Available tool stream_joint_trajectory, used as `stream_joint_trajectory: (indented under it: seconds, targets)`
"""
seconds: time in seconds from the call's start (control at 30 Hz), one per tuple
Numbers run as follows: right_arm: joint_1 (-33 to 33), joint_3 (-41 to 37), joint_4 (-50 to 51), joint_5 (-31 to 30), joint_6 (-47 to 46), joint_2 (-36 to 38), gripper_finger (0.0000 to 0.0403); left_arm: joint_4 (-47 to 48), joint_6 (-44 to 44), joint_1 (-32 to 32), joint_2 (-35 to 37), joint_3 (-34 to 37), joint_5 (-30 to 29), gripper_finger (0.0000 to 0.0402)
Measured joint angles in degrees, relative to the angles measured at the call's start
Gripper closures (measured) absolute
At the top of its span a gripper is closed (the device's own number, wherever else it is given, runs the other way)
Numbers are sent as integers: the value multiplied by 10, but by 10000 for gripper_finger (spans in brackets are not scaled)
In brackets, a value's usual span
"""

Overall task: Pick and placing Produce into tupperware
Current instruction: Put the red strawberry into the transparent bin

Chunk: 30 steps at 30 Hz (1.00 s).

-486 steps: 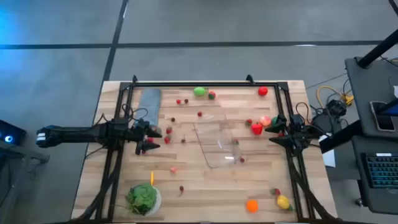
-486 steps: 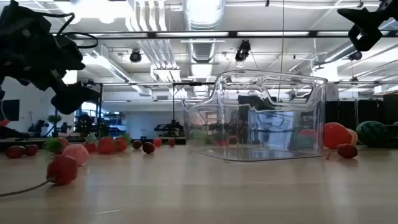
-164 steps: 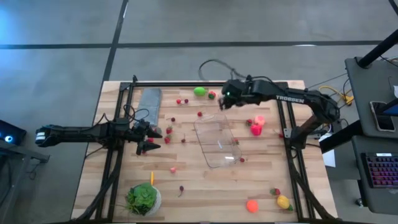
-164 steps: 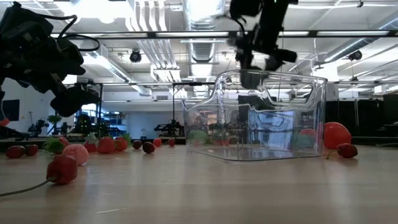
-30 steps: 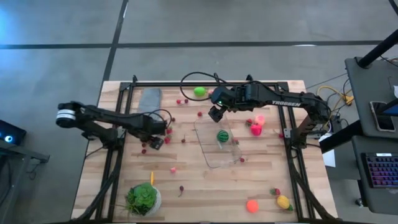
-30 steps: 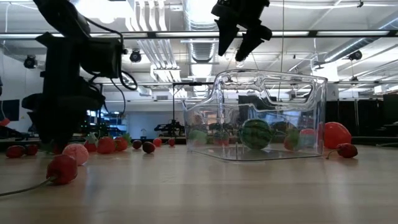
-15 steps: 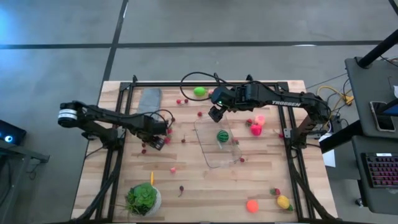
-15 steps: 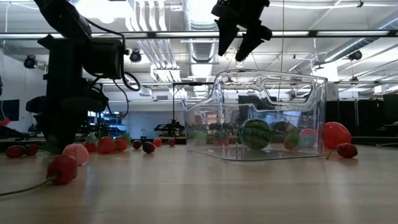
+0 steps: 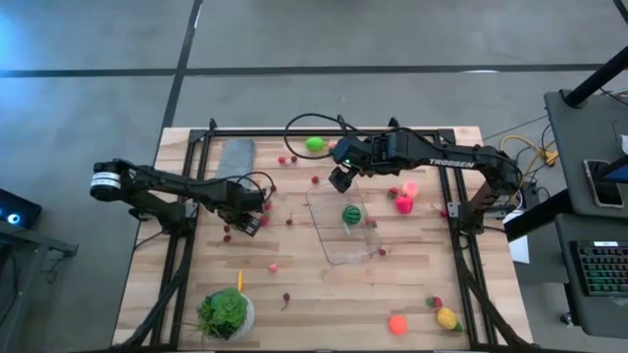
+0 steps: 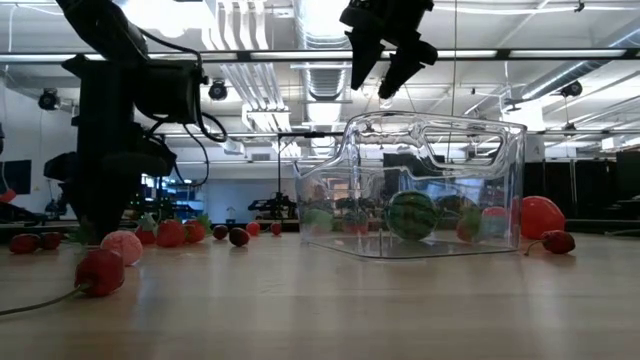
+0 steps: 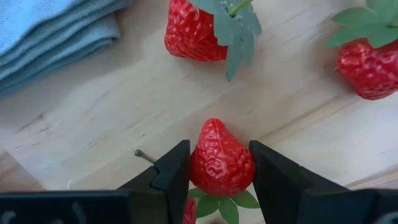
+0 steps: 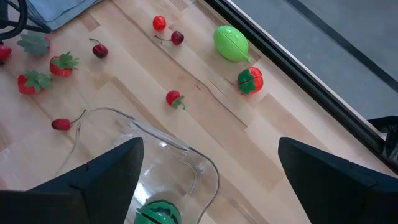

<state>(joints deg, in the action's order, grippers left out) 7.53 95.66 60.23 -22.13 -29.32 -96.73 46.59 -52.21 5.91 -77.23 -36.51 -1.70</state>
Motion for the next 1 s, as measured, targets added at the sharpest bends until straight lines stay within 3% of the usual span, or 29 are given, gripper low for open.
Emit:
stream_joint_trajectory:
  seconds: [0.2, 0.33, 0.53, 0.63, 0.73, 1.0]
  targets:
    - [0, 1, -1, -7, -1, 6, 38, 2, 1, 0, 14, -39, 14, 268]
    - [0, 9, -2, -29, -2, 11, 38, -10, 48, 0, 36, -97, -29, 267]
    - [4, 38, 0, -68, -16, 11, 38, -179, 176, 3, 54, -150, -69, 267]
    - [8, 51, 21, -123, -77, 17, 38, -314, 258, 5, 43, -151, -32, 267]
    - [11, 58, 41, -185, -131, 37, 38, -421, 286, 5, 17, -151, 22, 267]
    - [11, 60, 91, -204, -154, 108, 38, -441, 291, 9, -107, -195, 69, 267]
